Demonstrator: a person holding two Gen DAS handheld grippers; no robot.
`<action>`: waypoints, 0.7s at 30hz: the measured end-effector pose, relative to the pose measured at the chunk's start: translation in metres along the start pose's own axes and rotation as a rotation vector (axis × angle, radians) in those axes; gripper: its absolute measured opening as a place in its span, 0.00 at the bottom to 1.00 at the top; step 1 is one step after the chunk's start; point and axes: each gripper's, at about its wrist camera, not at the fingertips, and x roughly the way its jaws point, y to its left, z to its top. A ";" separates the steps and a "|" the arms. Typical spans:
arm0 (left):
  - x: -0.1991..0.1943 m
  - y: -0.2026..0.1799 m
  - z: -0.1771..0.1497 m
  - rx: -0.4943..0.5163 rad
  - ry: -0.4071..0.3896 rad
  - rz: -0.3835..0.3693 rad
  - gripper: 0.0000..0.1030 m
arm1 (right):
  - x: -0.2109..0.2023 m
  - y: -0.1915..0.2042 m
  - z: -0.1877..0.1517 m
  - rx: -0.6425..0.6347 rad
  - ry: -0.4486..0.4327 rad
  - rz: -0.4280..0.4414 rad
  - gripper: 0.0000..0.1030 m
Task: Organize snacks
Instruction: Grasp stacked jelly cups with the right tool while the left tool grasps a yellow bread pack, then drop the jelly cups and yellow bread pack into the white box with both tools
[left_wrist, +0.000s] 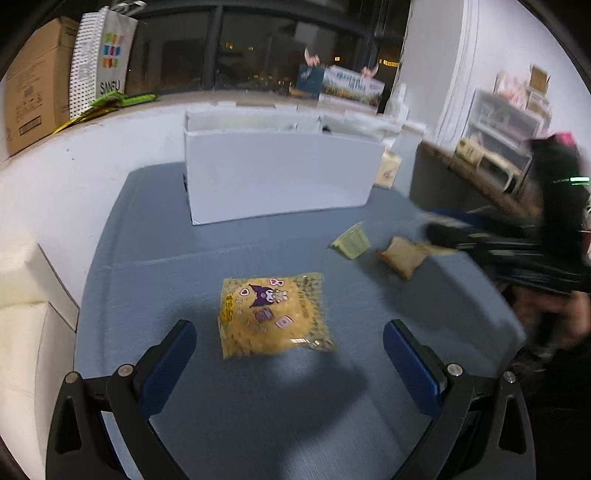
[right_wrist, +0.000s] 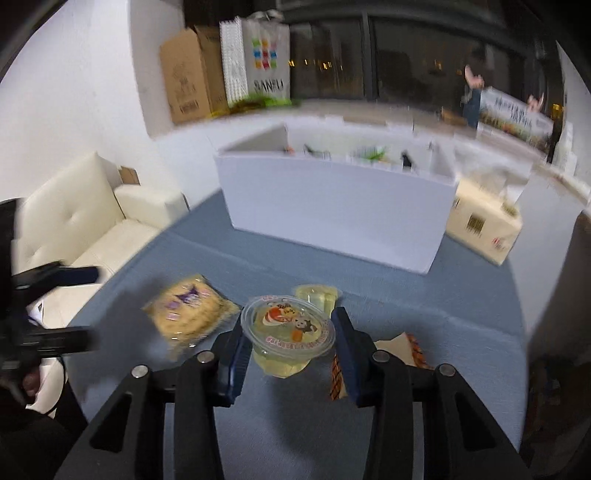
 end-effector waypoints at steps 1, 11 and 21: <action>0.010 0.000 0.003 0.000 0.019 0.000 1.00 | -0.006 0.003 -0.001 -0.011 -0.012 -0.007 0.44; 0.079 0.000 0.010 0.033 0.122 0.108 0.82 | -0.056 0.012 -0.017 0.050 -0.105 0.059 0.44; 0.009 -0.001 0.021 0.008 -0.069 0.009 0.78 | -0.058 0.006 -0.024 0.095 -0.111 0.075 0.44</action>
